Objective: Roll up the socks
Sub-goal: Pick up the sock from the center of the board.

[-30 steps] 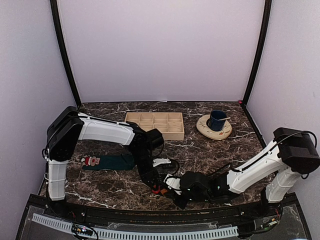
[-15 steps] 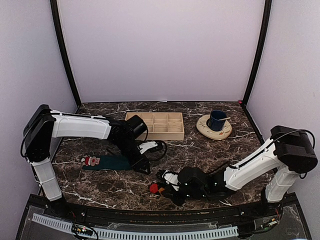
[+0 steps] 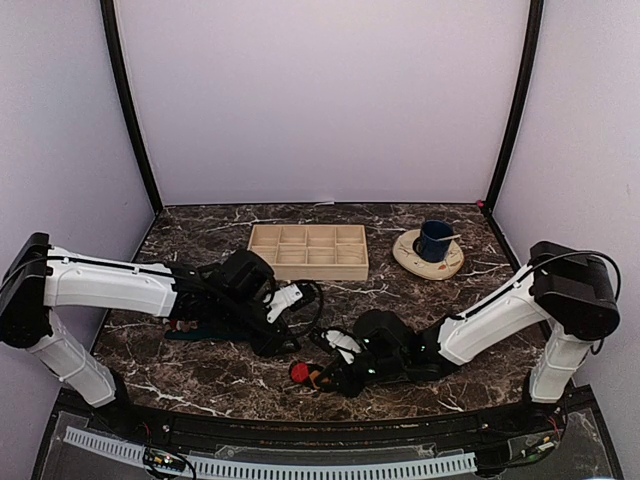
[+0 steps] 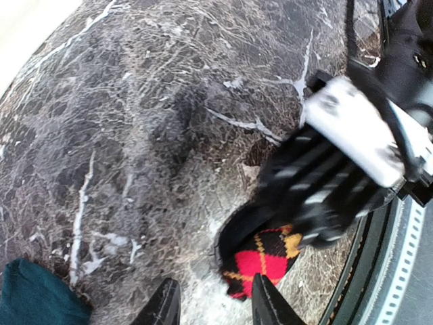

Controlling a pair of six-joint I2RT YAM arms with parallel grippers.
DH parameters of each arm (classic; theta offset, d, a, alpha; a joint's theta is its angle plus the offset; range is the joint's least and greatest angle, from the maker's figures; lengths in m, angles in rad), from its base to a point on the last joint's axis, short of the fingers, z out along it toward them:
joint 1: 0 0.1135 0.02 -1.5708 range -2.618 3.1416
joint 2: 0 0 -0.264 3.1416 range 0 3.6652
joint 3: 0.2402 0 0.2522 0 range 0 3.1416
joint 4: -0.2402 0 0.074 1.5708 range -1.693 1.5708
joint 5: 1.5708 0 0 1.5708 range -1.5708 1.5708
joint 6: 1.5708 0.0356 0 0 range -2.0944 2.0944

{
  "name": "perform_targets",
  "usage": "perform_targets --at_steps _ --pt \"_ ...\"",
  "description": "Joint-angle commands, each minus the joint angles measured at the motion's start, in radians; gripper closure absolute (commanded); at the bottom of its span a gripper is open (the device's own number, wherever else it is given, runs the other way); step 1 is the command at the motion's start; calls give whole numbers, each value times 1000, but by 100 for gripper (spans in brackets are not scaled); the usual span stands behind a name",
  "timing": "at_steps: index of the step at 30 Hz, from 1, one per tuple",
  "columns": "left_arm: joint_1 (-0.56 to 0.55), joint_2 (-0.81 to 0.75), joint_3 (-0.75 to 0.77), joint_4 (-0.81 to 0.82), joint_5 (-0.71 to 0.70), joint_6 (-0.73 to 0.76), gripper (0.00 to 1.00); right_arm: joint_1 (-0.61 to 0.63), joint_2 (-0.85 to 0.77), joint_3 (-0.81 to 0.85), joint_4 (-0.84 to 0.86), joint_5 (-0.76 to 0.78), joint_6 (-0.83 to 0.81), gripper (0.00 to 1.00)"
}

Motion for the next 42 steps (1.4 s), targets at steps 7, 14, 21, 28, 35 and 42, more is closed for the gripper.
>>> perform_targets --at_steps 7,14,21,28,35,42 --pt "-111 -36 -72 110 -201 -33 59 -74 126 35 -159 -125 49 97" --pt "-144 -59 -85 76 -258 63 58 -98 134 38 -162 -167 45 97" --pt "-181 -87 -111 91 -238 191 58 -115 126 32 -169 -190 28 97" --pt "-222 -68 -107 58 -166 321 58 -117 131 33 -166 -203 25 97" --pt "-263 9 -63 9 -195 429 58 -117 134 42 -176 -210 21 98" --pt "-300 62 -72 93 -354 484 57 -118 142 48 -175 -229 22 98"
